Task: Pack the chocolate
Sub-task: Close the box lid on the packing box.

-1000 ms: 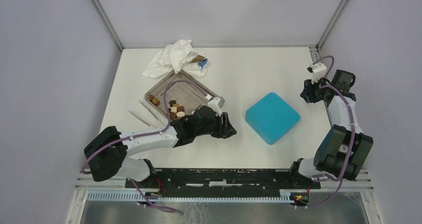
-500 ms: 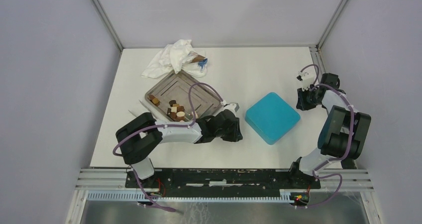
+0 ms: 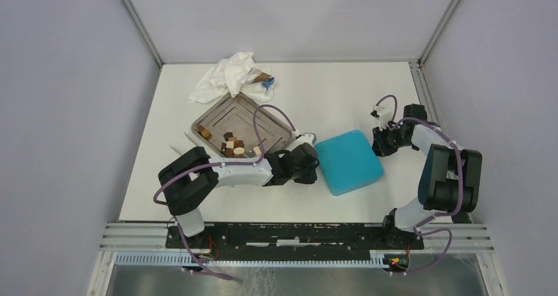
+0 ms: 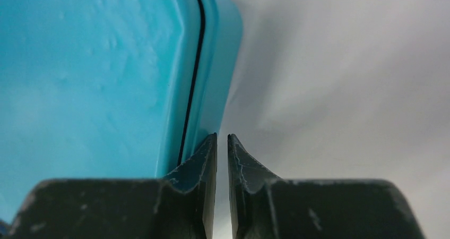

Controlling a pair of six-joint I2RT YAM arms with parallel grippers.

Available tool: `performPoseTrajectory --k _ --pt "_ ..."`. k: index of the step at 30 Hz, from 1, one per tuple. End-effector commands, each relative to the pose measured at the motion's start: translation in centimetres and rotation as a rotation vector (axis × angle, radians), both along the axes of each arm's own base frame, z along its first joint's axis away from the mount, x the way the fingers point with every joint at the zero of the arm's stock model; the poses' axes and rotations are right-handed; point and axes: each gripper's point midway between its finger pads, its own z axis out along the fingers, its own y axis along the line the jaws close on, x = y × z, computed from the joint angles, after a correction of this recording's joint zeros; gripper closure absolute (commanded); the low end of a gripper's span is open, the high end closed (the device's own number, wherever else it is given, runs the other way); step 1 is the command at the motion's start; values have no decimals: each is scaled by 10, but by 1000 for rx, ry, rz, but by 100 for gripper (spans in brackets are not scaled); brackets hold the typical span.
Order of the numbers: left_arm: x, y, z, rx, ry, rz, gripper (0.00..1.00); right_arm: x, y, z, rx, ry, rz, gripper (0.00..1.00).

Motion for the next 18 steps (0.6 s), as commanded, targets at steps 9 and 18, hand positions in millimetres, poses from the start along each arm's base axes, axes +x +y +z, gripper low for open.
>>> performPoseTrajectory --k 9,18 --pt "18 17 6 107 -82 65 71 -6 43 23 111 -81 7 80" --pt "24 1 12 134 -87 29 72 7 12 34 -25 -186 -90 77"
